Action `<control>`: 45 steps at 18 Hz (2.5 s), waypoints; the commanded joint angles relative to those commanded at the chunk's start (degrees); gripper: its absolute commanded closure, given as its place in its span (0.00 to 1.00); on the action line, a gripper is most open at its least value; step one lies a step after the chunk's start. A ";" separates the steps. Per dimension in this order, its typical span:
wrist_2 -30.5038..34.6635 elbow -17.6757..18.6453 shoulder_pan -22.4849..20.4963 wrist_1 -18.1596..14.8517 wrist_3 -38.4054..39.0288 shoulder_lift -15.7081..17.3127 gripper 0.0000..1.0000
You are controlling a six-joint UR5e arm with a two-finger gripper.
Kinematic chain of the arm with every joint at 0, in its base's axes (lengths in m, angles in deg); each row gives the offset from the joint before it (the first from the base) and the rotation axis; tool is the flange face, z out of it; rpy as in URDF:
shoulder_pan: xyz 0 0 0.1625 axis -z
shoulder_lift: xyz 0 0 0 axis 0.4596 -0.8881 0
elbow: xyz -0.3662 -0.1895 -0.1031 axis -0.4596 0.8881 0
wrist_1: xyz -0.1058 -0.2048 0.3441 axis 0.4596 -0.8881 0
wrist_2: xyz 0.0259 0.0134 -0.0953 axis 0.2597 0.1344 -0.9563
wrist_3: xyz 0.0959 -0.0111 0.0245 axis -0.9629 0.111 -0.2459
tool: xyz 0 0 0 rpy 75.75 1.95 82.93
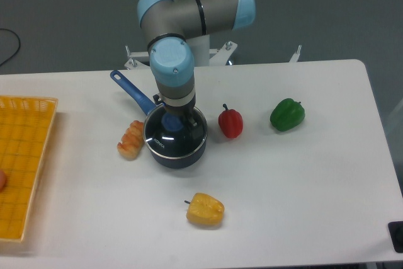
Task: Open the lid
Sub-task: 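Move the gripper over the saucepan lid and lower onto the blue knob, then close the gripper on the blue knob of the glass lid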
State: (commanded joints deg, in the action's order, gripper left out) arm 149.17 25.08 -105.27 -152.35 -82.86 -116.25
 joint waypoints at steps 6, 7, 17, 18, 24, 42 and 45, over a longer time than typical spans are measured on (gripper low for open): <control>0.18 -0.61 0.97 2.28 -2.28 -0.61 0.00; 0.26 -0.79 1.05 2.89 -3.33 -0.53 0.00; 4.48 1.58 3.34 4.75 -4.75 -0.44 0.00; 4.40 1.50 3.34 4.75 -4.75 -0.44 0.00; 4.40 2.02 3.52 5.36 -4.57 -0.70 0.00; 4.57 2.81 4.31 6.42 -4.66 -1.23 0.07; 4.57 2.81 4.31 6.42 -4.66 -1.23 0.07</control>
State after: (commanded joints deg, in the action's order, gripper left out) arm 153.75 27.89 -100.96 -145.93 -87.52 -117.49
